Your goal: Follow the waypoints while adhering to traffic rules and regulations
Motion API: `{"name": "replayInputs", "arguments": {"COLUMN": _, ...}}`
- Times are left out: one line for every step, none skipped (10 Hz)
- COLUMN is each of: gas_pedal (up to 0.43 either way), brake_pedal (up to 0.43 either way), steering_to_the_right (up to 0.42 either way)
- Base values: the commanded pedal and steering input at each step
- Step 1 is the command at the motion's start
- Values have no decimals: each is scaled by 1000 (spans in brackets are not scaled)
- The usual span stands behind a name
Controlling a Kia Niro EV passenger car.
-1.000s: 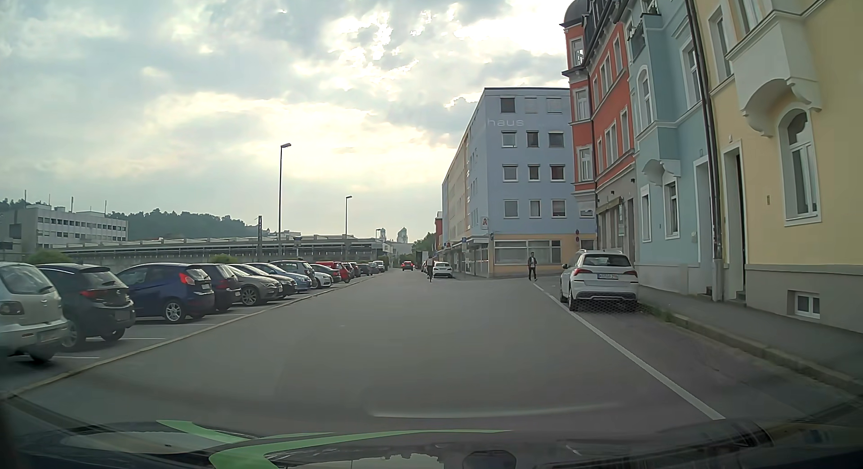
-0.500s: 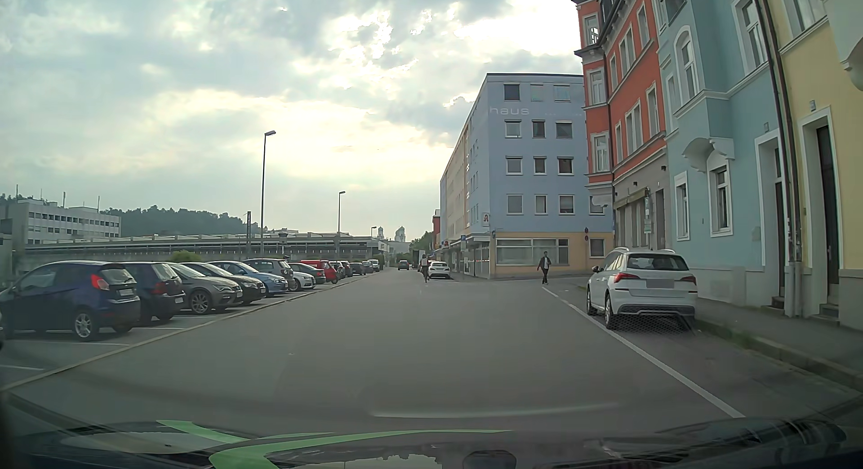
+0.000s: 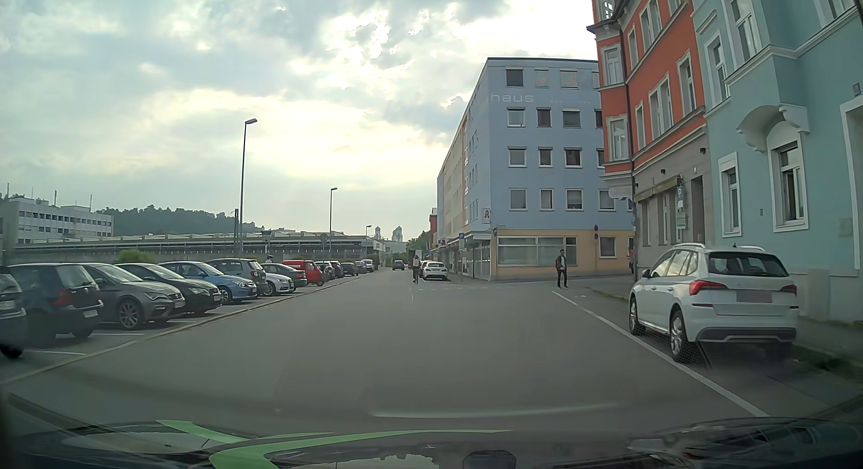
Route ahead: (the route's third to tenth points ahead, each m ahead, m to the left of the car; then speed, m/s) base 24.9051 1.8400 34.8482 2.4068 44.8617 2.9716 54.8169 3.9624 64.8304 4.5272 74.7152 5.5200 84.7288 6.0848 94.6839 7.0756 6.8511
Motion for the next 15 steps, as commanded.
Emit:
{"name": "replayInputs", "arguments": {"gas_pedal": 0, "brake_pedal": 0, "steering_to_the_right": 6}}
{"name": "replayInputs", "arguments": {"gas_pedal": 0, "brake_pedal": 0, "steering_to_the_right": 6}}
{"name": "replayInputs", "arguments": {"gas_pedal": 0, "brake_pedal": 0, "steering_to_the_right": 6}}
{"name": "replayInputs", "arguments": {"gas_pedal": 0, "brake_pedal": 0, "steering_to_the_right": 5}}
{"name": "replayInputs", "arguments": {"gas_pedal": 0, "brake_pedal": 0, "steering_to_the_right": 4}}
{"name": "replayInputs", "arguments": {"gas_pedal": 0, "brake_pedal": 0, "steering_to_the_right": 3}}
{"name": "replayInputs", "arguments": {"gas_pedal": 0, "brake_pedal": 0, "steering_to_the_right": 3}}
{"name": "replayInputs", "arguments": {"gas_pedal": 0, "brake_pedal": 0, "steering_to_the_right": 3}}
{"name": "replayInputs", "arguments": {"gas_pedal": 0, "brake_pedal": 0, "steering_to_the_right": 2}}
{"name": "replayInputs", "arguments": {"gas_pedal": 0, "brake_pedal": 0, "steering_to_the_right": 0}}
{"name": "replayInputs", "arguments": {"gas_pedal": 0, "brake_pedal": 0, "steering_to_the_right": 0}}
{"name": "replayInputs", "arguments": {"gas_pedal": 0, "brake_pedal": 0, "steering_to_the_right": 0}}
{"name": "replayInputs", "arguments": {"gas_pedal": 0, "brake_pedal": 0, "steering_to_the_right": -1}}
{"name": "replayInputs", "arguments": {"gas_pedal": 0, "brake_pedal": 0, "steering_to_the_right": -2}}
{"name": "replayInputs", "arguments": {"gas_pedal": 0, "brake_pedal": 0, "steering_to_the_right": -2}}
